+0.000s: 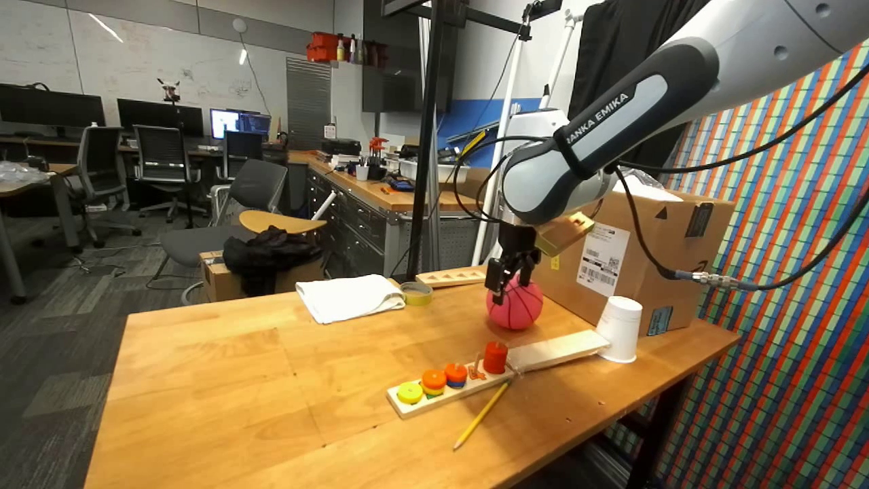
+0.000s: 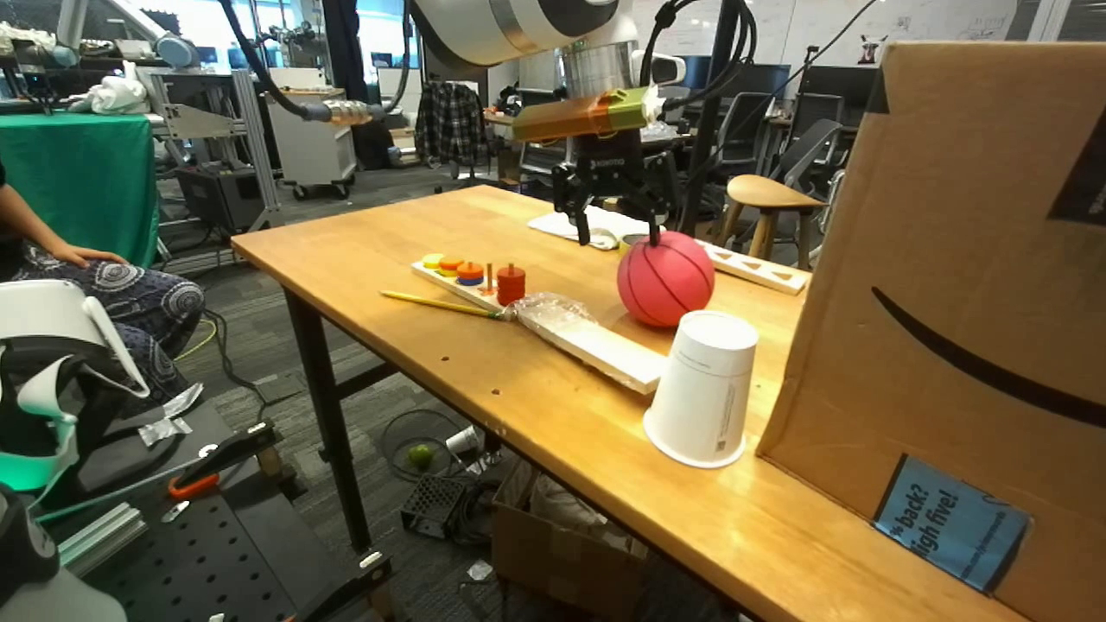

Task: Move the ball

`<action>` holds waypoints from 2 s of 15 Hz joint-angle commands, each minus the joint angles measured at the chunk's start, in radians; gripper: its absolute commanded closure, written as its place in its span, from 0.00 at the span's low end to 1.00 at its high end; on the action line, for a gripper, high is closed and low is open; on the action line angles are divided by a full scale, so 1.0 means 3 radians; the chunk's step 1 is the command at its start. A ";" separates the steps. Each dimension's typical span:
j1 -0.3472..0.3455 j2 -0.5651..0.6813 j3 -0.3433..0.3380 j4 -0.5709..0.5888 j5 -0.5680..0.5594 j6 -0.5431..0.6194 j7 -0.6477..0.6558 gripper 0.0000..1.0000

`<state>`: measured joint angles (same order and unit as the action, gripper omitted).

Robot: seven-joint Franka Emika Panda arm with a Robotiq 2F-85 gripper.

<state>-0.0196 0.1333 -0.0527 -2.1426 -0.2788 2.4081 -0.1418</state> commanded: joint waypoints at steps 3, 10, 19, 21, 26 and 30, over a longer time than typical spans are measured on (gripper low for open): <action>0.0128 -0.0391 0.0016 -0.0444 -0.0816 0.0395 0.0657 0.00; 0.0297 -0.0635 0.0322 -0.0757 -0.1105 0.0505 0.1276 0.00; 0.0530 -0.0511 0.0632 -0.0819 0.0237 0.0049 0.0486 0.00; 0.0526 -0.0504 0.0634 -0.0803 0.0274 -0.0049 0.0454 0.00; 0.0520 -0.0515 0.0626 -0.0776 0.0424 0.0110 0.0191 0.00; 0.0485 -0.0448 0.0591 -0.0674 0.0467 0.0094 0.0125 0.00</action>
<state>0.1352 -0.0099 0.1341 -2.3725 -0.1708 2.4353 -0.0635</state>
